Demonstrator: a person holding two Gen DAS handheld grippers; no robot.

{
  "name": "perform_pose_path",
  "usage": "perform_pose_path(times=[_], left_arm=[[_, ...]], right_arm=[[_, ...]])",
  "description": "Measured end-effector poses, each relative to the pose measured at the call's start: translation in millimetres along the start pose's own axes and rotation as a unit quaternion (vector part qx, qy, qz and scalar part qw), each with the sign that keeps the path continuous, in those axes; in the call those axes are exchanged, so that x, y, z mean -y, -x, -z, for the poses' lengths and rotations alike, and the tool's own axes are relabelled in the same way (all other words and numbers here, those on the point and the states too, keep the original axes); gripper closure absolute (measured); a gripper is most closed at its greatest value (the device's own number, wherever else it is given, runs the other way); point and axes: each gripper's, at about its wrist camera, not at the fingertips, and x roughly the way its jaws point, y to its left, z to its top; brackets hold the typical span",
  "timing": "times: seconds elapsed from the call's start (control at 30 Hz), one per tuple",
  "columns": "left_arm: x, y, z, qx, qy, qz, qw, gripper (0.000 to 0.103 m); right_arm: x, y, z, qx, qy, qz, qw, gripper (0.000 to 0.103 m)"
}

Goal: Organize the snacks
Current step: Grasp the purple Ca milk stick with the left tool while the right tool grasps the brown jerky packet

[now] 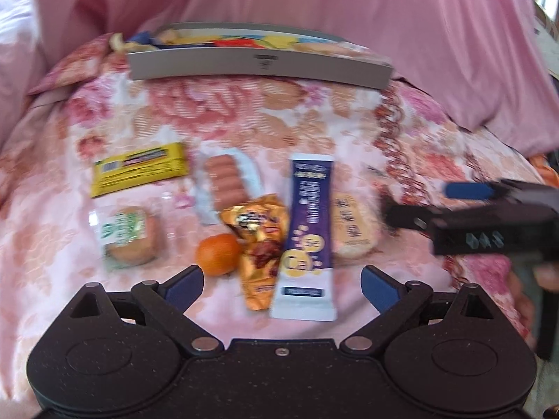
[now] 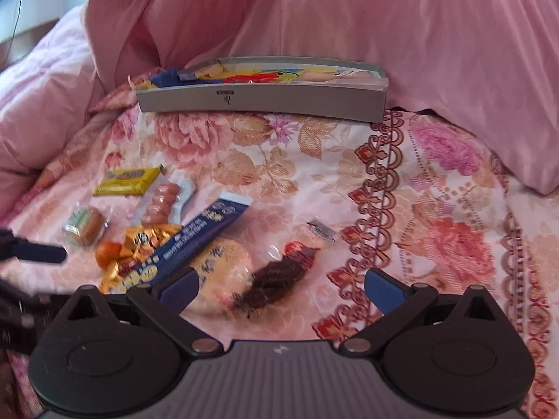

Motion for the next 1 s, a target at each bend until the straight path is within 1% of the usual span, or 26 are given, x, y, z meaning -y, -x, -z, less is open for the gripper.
perform_pose_path(times=[0.1, 0.2, 0.3, 0.37, 0.43, 0.47, 0.57, 0.67, 0.7, 0.8, 0.9, 0.97, 1.0], left_arm=[[6.8, -6.9, -2.4, 0.004, -0.028, 0.016, 0.9995, 0.007], [12.5, -17.5, -6.9, 0.004, -0.058, 0.023, 0.9980, 0.008], [14.5, -29.3, -12.0, -0.001, -0.073, 0.028, 0.9969, 0.011], [13.5, -36.8, -15.5, -0.006, -0.077, 0.036, 0.9964, 0.016], [12.7, -42.1, -18.6, -0.005, -0.080, 0.040, 0.9960, 0.019], [12.2, -44.0, -20.0, -0.003, -0.080, 0.042, 0.9959, 0.021], [10.2, -48.1, -23.9, -0.001, -0.076, 0.046, 0.9961, 0.026], [9.7, -50.6, -27.5, 0.000, -0.074, 0.048, 0.9961, 0.034], [9.4, -51.3, -28.8, -0.001, -0.072, 0.045, 0.9964, 0.035], [9.3, -52.5, -30.9, -0.009, -0.068, 0.034, 0.9970, 0.046], [9.2, -51.9, -32.1, -0.016, -0.063, 0.022, 0.9976, 0.053], [8.2, -50.3, -33.0, -0.021, -0.054, 0.018, 0.9982, 0.058], [7.5, -49.6, -33.1, -0.024, -0.050, 0.016, 0.9983, 0.062]], right_arm=[[4.1, -12.3, -5.5, -0.008, -0.012, -0.020, 1.000, 0.000], [6.2, -24.2, -8.7, -0.017, -0.014, -0.020, 1.000, 0.001], [11.6, -36.1, -10.4, -0.030, -0.032, -0.021, 0.999, 0.002], [18.0, -43.2, -9.8, -0.044, -0.055, -0.026, 0.997, 0.005], [23.1, -47.7, -7.6, -0.055, -0.072, -0.028, 0.995, 0.010], [24.5, -48.1, -6.6, -0.056, -0.077, -0.025, 0.995, 0.012], [27.1, -46.4, -6.0, -0.053, -0.087, -0.024, 0.995, 0.019], [27.7, -46.6, -6.1, -0.056, -0.097, -0.035, 0.993, 0.024], [27.1, -46.7, -6.1, -0.057, -0.099, -0.038, 0.993, 0.025], [25.7, -46.7, -6.4, -0.062, -0.104, -0.046, 0.992, 0.030], [26.0, -45.6, -5.9, -0.065, -0.111, -0.051, 0.990, 0.036], [27.0, -44.3, -5.2, -0.067, -0.115, -0.054, 0.990, 0.038], [27.2, -43.6, -5.1, -0.067, -0.116, -0.055, 0.989, 0.039]])
